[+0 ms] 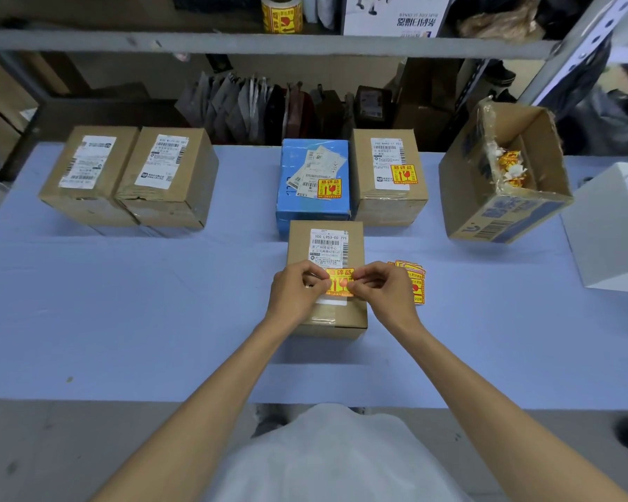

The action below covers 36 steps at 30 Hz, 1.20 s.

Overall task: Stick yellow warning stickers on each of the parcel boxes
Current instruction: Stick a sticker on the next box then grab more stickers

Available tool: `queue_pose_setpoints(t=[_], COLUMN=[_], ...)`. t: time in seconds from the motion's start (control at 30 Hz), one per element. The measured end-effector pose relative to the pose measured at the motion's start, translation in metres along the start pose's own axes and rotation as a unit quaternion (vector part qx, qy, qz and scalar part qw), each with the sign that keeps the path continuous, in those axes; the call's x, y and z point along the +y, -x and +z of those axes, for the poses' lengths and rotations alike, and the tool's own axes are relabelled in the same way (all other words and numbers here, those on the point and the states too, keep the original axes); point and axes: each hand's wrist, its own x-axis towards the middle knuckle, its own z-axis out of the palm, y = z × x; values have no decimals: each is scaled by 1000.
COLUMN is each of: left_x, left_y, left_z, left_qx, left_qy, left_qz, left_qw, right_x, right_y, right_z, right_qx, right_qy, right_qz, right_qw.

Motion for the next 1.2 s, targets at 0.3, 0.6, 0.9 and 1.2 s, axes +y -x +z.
queue_pose_setpoints(t=[0.3, 0.6, 0.9, 1.2], left_x=[3, 1, 4, 2], left_y=[-1, 2, 3, -1], left_z=[1, 2, 4, 1], left_qx=[0, -3, -8, -18], left_qy=[-59, -60, -99, -106], left_qz=[27, 48, 58, 56], left_qw=[998, 997, 993, 993], right_x=[-4, -3, -1, -3], right_y=[-2, 1, 3, 4], right_z=[5, 5, 7, 11], right_qx=[-6, 2, 13, 31], right_qy=[85, 101, 121, 232], right_qz=[-19, -31, -42, -70], right_qw=[996, 994, 992, 970])
